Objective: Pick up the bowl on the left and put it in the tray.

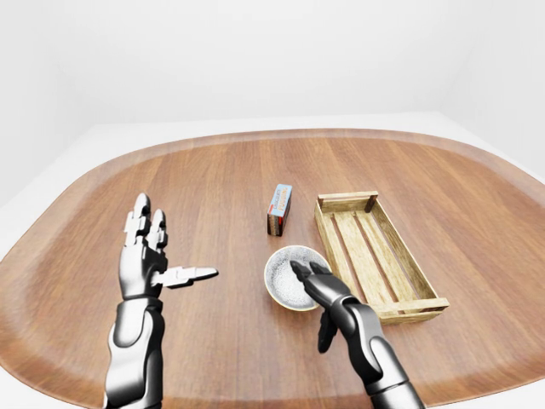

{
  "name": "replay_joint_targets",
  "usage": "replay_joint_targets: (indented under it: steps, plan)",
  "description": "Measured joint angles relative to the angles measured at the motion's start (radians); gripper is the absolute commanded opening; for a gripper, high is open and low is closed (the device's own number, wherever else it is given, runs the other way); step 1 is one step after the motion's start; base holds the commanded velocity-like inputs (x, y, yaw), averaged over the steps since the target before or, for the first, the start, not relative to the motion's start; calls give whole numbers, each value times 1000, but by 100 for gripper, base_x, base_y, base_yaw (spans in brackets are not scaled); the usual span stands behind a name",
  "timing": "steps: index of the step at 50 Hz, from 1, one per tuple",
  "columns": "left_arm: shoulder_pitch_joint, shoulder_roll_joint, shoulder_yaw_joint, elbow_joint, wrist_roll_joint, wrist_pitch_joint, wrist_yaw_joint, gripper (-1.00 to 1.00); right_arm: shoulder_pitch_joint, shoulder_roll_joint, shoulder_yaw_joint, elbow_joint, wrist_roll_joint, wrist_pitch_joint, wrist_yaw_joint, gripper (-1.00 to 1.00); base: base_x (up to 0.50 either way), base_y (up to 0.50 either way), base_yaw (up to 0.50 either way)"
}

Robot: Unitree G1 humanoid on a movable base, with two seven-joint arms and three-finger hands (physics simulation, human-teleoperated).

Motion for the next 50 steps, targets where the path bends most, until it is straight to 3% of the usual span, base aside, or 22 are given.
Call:
replay_joint_targets:
  steps: [31,50]
  plan:
    - [-11,7,1,61,-6,-42,-2,100,-67,27,7,79,-56,0,25,100,0,0,0]
    - [-17,11,3,68,-10,-40,0,100,-68,43,25,156,-39,0,-20,100,0,0,0]
